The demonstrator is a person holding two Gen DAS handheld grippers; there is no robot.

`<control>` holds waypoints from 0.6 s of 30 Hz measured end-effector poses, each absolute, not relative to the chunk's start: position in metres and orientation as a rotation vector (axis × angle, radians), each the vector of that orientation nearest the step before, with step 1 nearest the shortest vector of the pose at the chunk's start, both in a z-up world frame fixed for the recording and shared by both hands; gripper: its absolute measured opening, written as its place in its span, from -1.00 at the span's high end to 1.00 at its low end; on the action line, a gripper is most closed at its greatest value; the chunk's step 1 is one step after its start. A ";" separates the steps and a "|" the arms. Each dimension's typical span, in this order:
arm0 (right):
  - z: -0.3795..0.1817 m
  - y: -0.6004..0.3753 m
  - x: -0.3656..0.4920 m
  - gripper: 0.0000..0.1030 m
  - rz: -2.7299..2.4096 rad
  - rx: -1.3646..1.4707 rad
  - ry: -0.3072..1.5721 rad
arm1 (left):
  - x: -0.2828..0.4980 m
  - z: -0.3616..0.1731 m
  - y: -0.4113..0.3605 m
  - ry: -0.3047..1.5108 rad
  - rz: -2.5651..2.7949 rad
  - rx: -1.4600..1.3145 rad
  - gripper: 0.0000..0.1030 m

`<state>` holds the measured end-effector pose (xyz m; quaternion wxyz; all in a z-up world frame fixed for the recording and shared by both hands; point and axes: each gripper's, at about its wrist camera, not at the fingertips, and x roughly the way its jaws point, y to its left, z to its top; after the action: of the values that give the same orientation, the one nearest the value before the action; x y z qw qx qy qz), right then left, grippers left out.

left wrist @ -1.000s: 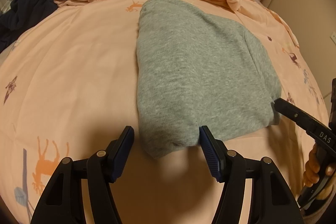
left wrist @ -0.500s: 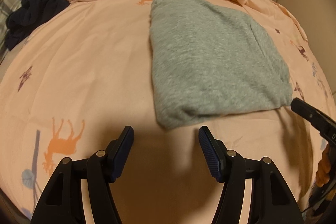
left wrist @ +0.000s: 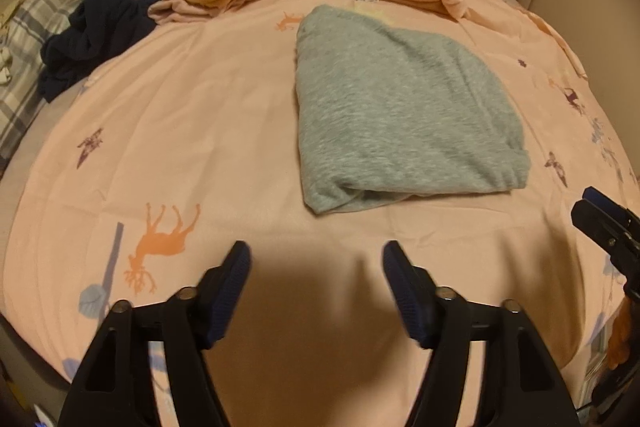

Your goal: Fold small clothes

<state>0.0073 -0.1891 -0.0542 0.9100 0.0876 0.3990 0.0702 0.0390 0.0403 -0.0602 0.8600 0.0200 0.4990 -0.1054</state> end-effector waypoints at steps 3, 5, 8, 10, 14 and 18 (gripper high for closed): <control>-0.044 -0.187 -0.002 -0.78 0.136 0.178 0.798 | 0.031 -0.050 0.040 1.019 -0.204 0.050 -0.52; -0.040 -0.185 -0.006 -0.92 0.138 0.175 0.790 | 0.027 -0.043 0.040 1.008 -0.199 0.048 -0.62; -0.033 -0.181 -0.013 -0.99 0.140 0.166 0.780 | 0.024 -0.036 0.037 0.991 -0.126 0.099 -0.79; -0.028 -0.177 -0.016 -0.99 0.137 0.152 0.777 | 0.020 -0.028 0.036 0.965 -0.115 0.114 -0.80; -0.019 -0.171 -0.022 -0.99 0.118 0.122 0.759 | 0.015 -0.017 0.036 0.955 -0.137 0.101 -0.80; -0.006 -0.167 -0.028 -0.99 0.100 0.089 0.730 | 0.008 -0.006 0.031 0.928 -0.148 0.098 -0.80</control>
<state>-0.0283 -0.1667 -0.0065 0.9320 0.0435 0.3565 0.0490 0.0080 0.0314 -0.0061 0.8905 0.0471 0.4469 -0.0712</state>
